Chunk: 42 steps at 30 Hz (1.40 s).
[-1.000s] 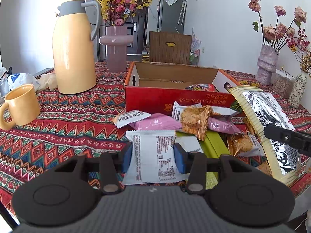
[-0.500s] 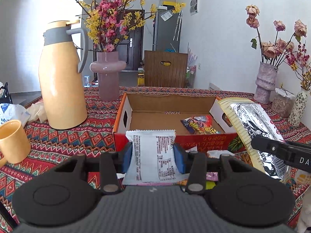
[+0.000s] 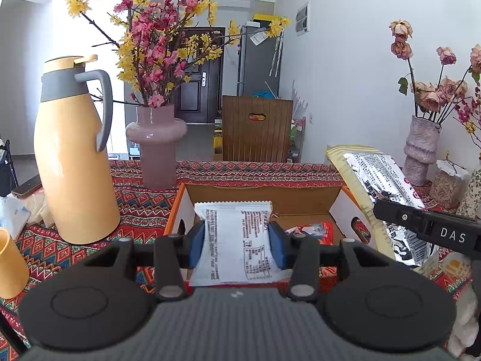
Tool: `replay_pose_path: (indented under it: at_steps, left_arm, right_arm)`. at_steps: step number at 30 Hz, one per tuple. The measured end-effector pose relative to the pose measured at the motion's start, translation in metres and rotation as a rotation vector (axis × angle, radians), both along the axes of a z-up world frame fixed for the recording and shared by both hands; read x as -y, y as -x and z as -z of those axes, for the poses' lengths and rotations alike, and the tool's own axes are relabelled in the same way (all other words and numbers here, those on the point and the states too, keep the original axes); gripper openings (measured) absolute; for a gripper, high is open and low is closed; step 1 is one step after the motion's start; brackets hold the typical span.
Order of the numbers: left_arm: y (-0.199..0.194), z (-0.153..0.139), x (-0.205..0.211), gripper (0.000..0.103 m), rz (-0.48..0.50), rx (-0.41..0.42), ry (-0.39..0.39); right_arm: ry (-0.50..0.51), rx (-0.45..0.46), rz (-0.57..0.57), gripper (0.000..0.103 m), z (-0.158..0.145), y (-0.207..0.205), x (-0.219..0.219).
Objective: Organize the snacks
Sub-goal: 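Carry both packets into the cardboard box and open both grippers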
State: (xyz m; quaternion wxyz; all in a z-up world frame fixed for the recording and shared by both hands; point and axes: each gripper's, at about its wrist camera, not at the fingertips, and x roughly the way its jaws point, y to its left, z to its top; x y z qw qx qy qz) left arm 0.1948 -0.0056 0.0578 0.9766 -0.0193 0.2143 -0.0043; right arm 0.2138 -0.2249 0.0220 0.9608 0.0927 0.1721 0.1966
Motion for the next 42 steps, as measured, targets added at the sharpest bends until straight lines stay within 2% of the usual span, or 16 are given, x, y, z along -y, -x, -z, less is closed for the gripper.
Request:
replay_pose_path:
  at_steps: [7,12,18,26,28,30,31,32,33,34,35,36,42]
  left_arm:
    - [-0.041,0.006,0.003,0.045,-0.027,-0.026,-0.008]
    - [-0.066,0.024,-0.005,0.045,-0.067,-0.072,0.002]
    - [-0.081,0.050,-0.010,0.045,-0.095,-0.104,-0.007]
    - [-0.088,0.065,-0.013,0.047,-0.097,-0.139,-0.019]
    - [-0.088,0.066,-0.014,0.054,-0.104,-0.143,-0.016]
    - [-0.085,0.064,-0.015,0.069,-0.107,-0.123,-0.009]
    - [-0.082,0.063,-0.016,0.082,-0.111,-0.107,-0.010]
    - [-0.079,0.060,-0.014,0.093,-0.113,-0.087,-0.010]
    - [-0.076,0.058,-0.014,0.098,-0.114,-0.073,-0.009]
    - [-0.074,0.057,-0.014,0.103,-0.115,-0.060,-0.008]
    - [-0.072,0.056,-0.014,0.103,-0.112,-0.048,-0.006]
    - [-0.070,0.055,-0.013,0.103,-0.107,-0.043,-0.004]
    - [-0.067,0.051,-0.013,0.103,-0.104,-0.028,0.010]
  right_arm:
    - [0.016,-0.042,0.025,0.030,0.005,-0.045,-0.005]
    - [0.016,-0.092,0.043,0.030,0.020,-0.068,-0.004]
    - [0.007,-0.134,0.068,0.030,0.045,-0.082,0.006]
    - [0.042,-0.175,0.086,0.033,0.052,-0.085,0.002]
    - [0.046,-0.177,0.090,0.040,0.053,-0.084,0.001]
    - [0.051,-0.174,0.103,0.050,0.053,-0.082,0.002]
    - [0.049,-0.171,0.106,0.052,0.052,-0.080,0.003]
    - [0.044,-0.167,0.107,0.060,0.051,-0.079,0.004]
    - [0.042,-0.160,0.112,0.072,0.050,-0.077,0.004]
    - [0.045,-0.150,0.117,0.080,0.049,-0.074,0.005]
    - [0.048,-0.139,0.122,0.096,0.048,-0.072,0.005]
    - [0.050,-0.126,0.127,0.102,0.047,-0.070,0.006]
    - [0.047,-0.079,0.120,0.103,0.040,-0.061,0.007]
